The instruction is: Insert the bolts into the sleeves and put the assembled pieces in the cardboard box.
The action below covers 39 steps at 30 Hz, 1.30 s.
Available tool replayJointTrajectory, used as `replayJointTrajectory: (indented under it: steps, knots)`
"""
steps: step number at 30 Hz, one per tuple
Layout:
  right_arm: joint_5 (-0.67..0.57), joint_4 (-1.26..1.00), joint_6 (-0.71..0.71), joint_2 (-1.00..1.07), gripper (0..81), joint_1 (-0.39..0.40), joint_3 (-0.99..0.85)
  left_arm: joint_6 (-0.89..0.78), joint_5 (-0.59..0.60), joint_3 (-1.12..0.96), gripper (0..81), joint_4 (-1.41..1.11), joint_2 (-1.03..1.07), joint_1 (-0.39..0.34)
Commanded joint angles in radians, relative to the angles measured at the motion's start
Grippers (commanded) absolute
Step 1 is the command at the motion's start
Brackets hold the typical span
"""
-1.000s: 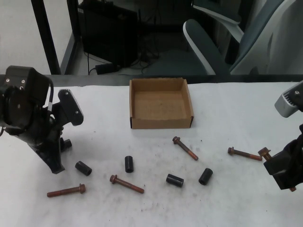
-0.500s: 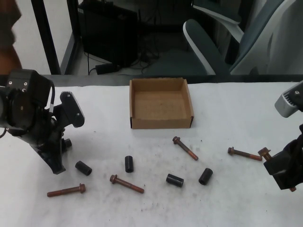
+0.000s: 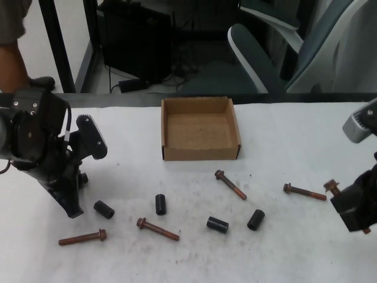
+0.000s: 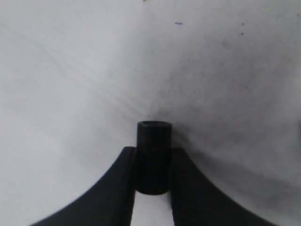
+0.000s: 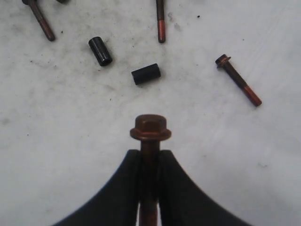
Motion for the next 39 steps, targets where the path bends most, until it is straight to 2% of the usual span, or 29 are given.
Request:
replayJointTrajectory:
  steps: [1,5,8,14,22,26,31,39]
  knots:
    - [0.010,-0.004,0.007,-0.015,0.3,0.001,-0.027,-0.059,0.012,-0.003,0.8,0.014,-0.036,-0.009]
    - [0.017,-0.011,0.007,-0.015,0.3,0.001,-0.029,-0.243,0.314,-0.003,0.8,0.025,-0.133,-0.028]
    - [-0.002,-0.038,0.031,-0.015,0.3,0.001,-0.029,-0.394,0.435,-0.003,0.8,0.025,-0.200,-0.042]
    - [-0.175,-0.277,0.285,-0.002,0.3,0.001,-0.025,-0.559,0.632,0.005,0.8,0.025,-0.329,-0.093]
    - [-0.369,-0.709,0.699,0.100,0.3,0.001,-0.025,-0.742,0.662,0.005,0.8,-0.027,-0.385,-0.269]
    - [-0.415,-0.867,0.817,0.141,0.3,0.019,-0.025,-0.880,0.662,0.020,0.8,-0.199,-0.385,-0.336]
    - [-0.424,-0.907,0.862,0.164,0.3,0.059,-0.025,-1.114,0.664,0.110,0.8,-0.477,-0.385,-0.355]
    - [-0.406,-0.929,0.862,0.165,0.3,0.092,-0.025,-1.209,0.668,0.178,0.8,-0.639,-0.385,-0.355]
